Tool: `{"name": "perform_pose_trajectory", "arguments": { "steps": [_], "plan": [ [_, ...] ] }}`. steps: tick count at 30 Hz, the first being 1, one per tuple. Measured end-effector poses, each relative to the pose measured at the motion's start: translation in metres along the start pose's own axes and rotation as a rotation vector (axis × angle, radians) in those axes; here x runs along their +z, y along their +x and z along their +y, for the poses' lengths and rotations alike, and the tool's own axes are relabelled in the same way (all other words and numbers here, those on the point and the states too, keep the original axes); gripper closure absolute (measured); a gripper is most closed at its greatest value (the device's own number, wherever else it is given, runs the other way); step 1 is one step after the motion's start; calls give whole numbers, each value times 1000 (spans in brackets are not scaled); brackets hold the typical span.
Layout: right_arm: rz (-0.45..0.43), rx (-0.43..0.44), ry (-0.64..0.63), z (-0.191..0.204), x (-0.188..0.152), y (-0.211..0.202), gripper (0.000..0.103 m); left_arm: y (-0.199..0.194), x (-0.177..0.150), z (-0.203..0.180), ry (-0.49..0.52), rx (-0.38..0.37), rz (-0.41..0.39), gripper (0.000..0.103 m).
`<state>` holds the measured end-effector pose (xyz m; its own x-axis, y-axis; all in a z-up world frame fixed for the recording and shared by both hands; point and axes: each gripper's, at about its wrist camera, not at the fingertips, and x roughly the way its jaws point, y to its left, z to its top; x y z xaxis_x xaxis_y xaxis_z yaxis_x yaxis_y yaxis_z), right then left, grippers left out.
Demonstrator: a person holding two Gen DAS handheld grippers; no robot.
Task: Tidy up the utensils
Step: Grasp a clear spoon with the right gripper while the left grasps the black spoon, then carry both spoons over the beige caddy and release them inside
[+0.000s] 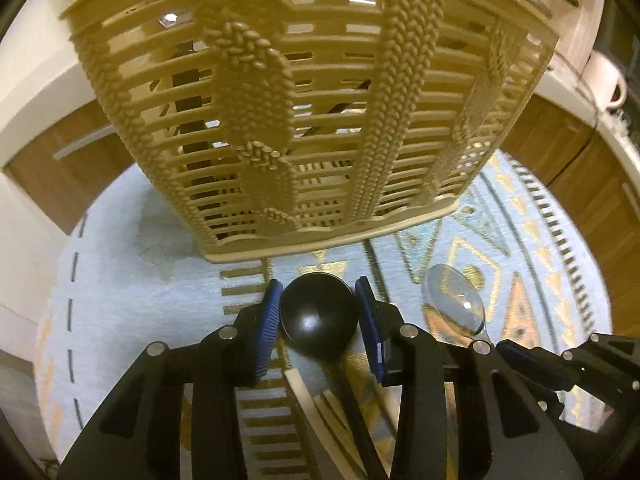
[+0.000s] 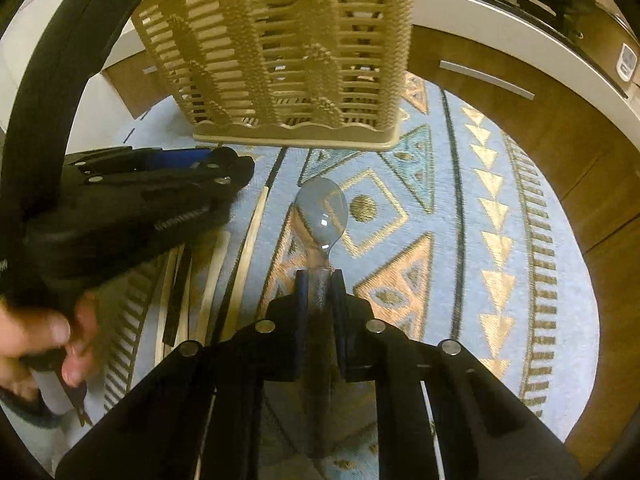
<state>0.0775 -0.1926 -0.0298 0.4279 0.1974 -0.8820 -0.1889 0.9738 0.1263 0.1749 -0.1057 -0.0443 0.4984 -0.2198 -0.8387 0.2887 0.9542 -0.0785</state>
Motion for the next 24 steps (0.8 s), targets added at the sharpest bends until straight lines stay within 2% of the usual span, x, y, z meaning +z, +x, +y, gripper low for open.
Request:
{"name": "perform_pose_trajectory", "arguments": {
  "steps": [7,12,16,19,24],
  "plan": [
    [-10,60,38,-23,-16,-26,93,-42,-12,2,31,-53,-71,67],
    [68,113,55,-37,-29,-23,93,-66,-25,4,56,-84,-79,67],
    [104,122,56,-33,-34,-20,91,-73,-31,4,72,-82,-81,67],
    [121,157,83,-32,-27,-16,84,-73,-37,10,80,-79,-79,67],
    [154,116,53,-27,-17,-14,83,-77,-45,21,77,-84,-77,67]
  ]
}}
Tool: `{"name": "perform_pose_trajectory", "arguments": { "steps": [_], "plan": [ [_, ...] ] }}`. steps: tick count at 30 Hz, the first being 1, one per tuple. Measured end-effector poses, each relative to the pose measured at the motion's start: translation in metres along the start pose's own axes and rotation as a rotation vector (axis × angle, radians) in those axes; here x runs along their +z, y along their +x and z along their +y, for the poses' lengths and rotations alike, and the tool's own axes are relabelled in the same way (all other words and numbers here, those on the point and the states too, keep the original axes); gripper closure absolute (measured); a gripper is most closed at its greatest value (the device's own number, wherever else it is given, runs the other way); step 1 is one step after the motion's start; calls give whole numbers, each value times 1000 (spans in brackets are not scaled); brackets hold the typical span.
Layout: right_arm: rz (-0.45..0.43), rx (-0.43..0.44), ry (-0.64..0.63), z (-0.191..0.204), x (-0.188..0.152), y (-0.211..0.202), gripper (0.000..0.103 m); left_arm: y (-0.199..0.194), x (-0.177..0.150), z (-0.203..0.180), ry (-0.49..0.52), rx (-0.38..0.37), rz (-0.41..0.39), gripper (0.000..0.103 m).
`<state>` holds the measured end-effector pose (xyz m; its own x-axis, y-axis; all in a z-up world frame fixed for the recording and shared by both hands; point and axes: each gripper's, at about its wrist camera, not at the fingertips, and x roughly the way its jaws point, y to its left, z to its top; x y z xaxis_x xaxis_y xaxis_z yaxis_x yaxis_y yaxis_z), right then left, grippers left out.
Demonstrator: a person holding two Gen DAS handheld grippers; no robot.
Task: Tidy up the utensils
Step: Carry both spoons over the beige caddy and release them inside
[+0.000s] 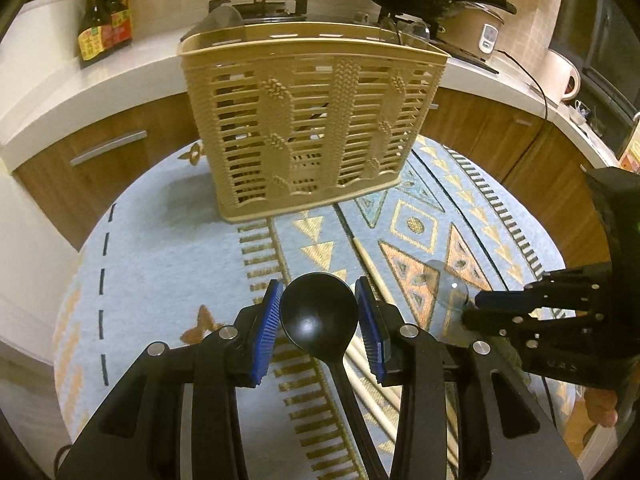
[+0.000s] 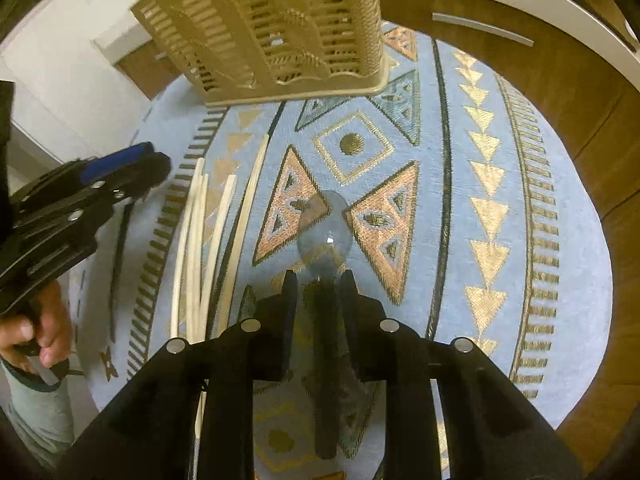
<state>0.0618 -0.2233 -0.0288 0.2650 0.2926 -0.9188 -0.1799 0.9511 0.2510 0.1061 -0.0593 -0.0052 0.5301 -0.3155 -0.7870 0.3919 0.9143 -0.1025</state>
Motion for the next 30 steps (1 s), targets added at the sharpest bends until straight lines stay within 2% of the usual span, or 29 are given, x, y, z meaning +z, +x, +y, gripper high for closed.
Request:
{"name": "perform_pose_trajectory", "arguments": {
  "steps": [3,9,11,12,15,18,22,28,30],
  "plan": [
    [27,-33,-16,5,10,4,83,-3,-2,6,-9,-6,-1,67],
    [154,-166,-67,26,32,18,83,-4,-2,10,-15,-8,-3,67],
    [168,-201,-84,32,35,22,88,-5,-3,10,-16,-9,-6,67],
    [169,-209,-99,35,36,22,92,-6,-3,10,-16,-10,-8,67],
    [159,-187,-92,36,37,23,93,-11,-2,12,-17,-7,-23,67],
    [100,-130,-77,32,31,6,93,-22,2,15,-15,-7,-50,67],
    [-31,-46,-72,31,33,-33,93,-48,15,18,-12,-6,-121,67],
    [-236,12,-96,41,49,-90,93,-91,44,19,-3,9,-246,67],
    [-278,16,-118,42,51,-109,93,-101,56,19,-4,17,-283,67]
  ]
}}
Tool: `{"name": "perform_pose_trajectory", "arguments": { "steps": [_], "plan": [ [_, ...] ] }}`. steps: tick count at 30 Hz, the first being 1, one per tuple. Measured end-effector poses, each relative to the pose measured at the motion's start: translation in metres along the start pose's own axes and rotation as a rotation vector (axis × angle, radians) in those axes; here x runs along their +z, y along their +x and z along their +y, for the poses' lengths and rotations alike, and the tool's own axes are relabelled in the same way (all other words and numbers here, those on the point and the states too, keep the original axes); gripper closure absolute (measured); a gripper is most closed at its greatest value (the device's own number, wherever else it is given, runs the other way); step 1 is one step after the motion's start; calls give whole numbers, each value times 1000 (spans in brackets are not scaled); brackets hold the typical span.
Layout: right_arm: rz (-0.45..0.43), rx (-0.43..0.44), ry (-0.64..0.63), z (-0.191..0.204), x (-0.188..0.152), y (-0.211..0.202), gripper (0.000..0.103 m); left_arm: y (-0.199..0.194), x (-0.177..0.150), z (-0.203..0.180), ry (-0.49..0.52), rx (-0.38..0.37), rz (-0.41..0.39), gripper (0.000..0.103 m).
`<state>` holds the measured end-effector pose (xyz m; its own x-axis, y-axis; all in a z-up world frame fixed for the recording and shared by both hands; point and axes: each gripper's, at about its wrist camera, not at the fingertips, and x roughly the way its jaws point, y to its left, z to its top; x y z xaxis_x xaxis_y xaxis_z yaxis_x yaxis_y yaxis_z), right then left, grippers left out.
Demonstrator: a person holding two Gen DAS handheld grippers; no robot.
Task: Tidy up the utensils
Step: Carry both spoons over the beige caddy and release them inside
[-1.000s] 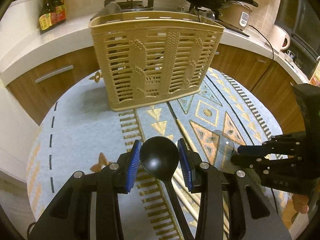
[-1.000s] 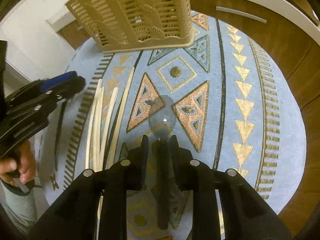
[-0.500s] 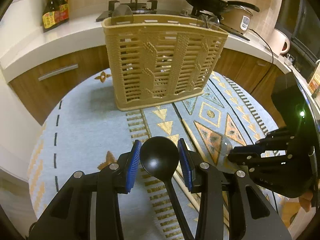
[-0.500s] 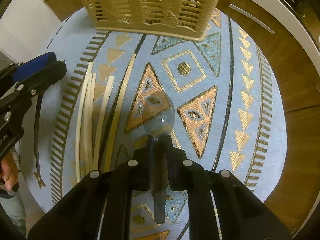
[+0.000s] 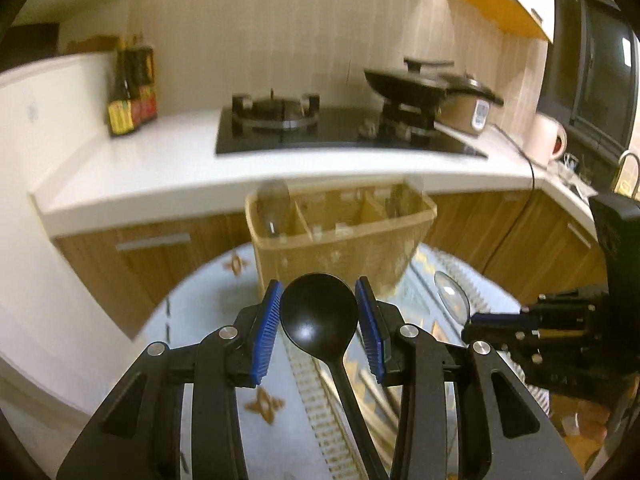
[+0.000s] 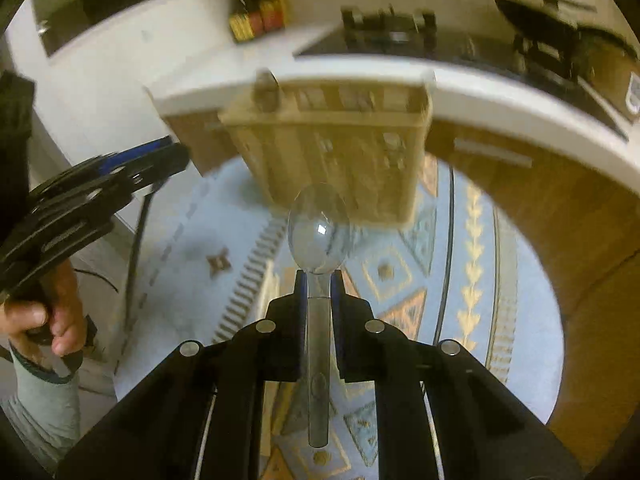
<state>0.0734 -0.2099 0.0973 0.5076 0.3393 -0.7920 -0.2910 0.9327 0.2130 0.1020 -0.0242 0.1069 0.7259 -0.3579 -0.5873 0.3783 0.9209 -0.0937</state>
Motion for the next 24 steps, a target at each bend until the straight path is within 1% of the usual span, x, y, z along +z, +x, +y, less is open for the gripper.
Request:
{"name": "perform_pose_trajectory", "arguments": {
  "steps": [4,7,9,11,14,19,22,24],
  "plan": [
    [-104,3,-13,9,18,-20,93,-8,28,2,-3,11,-62,67],
    [-204,-15,-8,8,35,-36,93,-11,48,4,-10,26,-117,67],
    [-278,-8,16,4,46,-49,93,-9,60,5,-15,43,-153,67],
    [-335,-17,35,-1,59,-52,93,-3,71,4,-24,77,-160,67],
    [-410,-27,45,-9,75,-52,93,7,81,2,-33,80,-179,67],
    [-530,-78,56,-19,93,-49,93,25,94,-3,-39,104,-228,67],
    [-575,-97,65,-27,104,-46,93,37,101,-3,-52,111,-264,67],
    [-601,-105,65,-31,109,-44,93,44,104,-5,-53,116,-300,67]
  ]
}}
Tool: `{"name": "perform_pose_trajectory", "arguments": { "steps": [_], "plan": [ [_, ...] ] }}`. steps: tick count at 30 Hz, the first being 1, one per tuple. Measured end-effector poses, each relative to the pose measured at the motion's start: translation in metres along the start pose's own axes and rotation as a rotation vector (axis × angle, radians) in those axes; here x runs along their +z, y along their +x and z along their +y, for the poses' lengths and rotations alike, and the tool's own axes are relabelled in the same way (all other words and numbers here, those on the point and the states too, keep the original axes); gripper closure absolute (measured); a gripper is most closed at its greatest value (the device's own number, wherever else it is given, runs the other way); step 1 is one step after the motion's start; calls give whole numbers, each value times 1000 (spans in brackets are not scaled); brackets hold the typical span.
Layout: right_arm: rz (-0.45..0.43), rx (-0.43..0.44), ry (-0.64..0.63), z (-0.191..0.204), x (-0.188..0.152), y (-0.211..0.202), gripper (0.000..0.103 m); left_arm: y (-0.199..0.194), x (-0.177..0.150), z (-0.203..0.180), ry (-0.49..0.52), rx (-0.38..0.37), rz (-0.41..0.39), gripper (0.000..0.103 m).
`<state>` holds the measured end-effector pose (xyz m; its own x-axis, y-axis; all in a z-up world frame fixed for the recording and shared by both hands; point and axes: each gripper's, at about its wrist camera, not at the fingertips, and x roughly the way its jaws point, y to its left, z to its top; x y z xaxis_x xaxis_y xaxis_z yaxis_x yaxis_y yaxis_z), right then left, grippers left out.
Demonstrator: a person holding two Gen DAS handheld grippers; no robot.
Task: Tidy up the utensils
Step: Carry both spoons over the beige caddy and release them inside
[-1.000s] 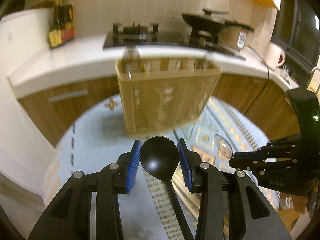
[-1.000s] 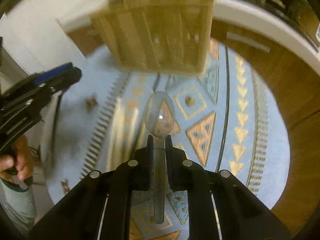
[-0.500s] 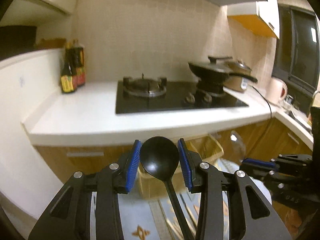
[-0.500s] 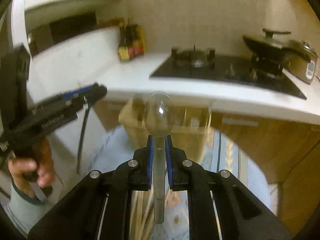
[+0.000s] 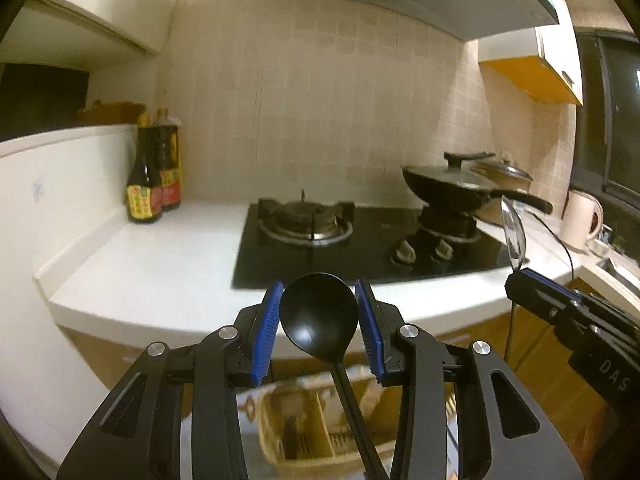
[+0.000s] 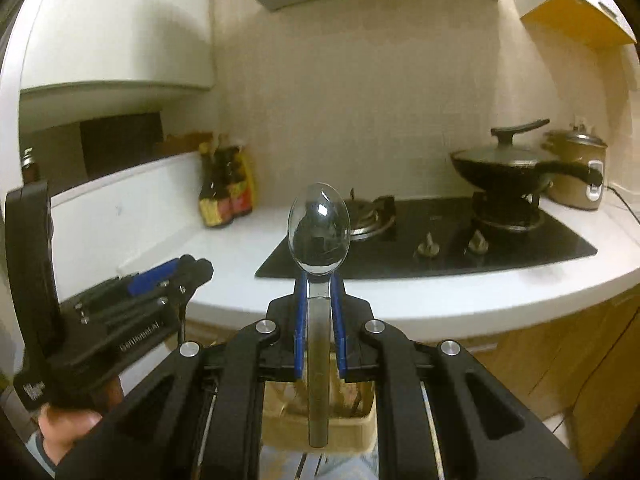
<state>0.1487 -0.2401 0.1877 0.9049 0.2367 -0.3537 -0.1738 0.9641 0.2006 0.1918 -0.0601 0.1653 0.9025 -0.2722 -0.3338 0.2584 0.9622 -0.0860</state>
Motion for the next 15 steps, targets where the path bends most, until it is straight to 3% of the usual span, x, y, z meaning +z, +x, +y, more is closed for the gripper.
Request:
{"name": "perform_pose_trajectory", "arguments": {
  "steps": [7,15],
  "plan": [
    [-52,-30,-31,-2,-3,20,93,11,-9,-9,27,-2,-135,67],
    [-46,-64,-29,-14,-24,46,93,25,-26,-23,103,45,-178,67]
  ]
}}
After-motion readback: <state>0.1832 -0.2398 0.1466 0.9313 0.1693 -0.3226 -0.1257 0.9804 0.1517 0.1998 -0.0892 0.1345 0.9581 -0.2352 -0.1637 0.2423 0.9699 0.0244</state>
